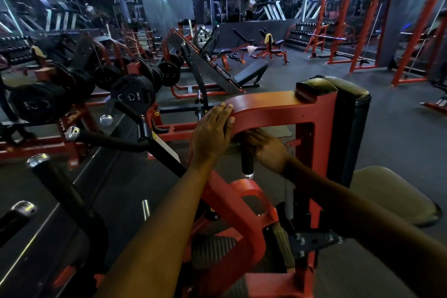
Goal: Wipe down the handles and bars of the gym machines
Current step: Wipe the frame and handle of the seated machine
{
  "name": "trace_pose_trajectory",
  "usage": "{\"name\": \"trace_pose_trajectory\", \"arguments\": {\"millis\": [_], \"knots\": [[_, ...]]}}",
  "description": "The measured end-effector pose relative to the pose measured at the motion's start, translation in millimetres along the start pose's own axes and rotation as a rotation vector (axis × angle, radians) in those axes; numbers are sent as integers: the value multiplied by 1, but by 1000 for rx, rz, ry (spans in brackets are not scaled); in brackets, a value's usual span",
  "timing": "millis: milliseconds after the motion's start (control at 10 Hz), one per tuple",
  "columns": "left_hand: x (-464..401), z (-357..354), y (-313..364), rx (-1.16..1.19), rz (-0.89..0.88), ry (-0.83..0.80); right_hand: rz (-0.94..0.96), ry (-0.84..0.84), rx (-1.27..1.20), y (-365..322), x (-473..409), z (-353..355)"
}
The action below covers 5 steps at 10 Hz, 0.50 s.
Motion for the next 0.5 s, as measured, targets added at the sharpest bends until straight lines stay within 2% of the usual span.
{"name": "trace_pose_trajectory", "arguments": {"millis": [100, 200, 300, 400, 500], "knots": [[0, 1, 0, 1, 3, -1, -207, -12, -655, 11, 21, -27], [-1, 2, 0, 10, 6, 3, -613, -238, -1909, -15, 29, -69], [1, -1, 0, -17, 1, 18, -397, -181, -1041, -6, 25, -58], [0, 0, 0, -10, -4, 17, -200, 25, -309, 5, -5, -26], [2, 2, 2, -26, -7, 24, -527, -483, -1412, -17, -2, -40]]}}
Point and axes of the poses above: each hand's wrist, its own x-axis away from the middle knuckle, its own z-axis out of the back of the hand, y = z × x, the point moved 4 cm from there along -x, towards the middle knuckle, and after that the axes turned 12 degrees about -y, right-handed, at the moved point
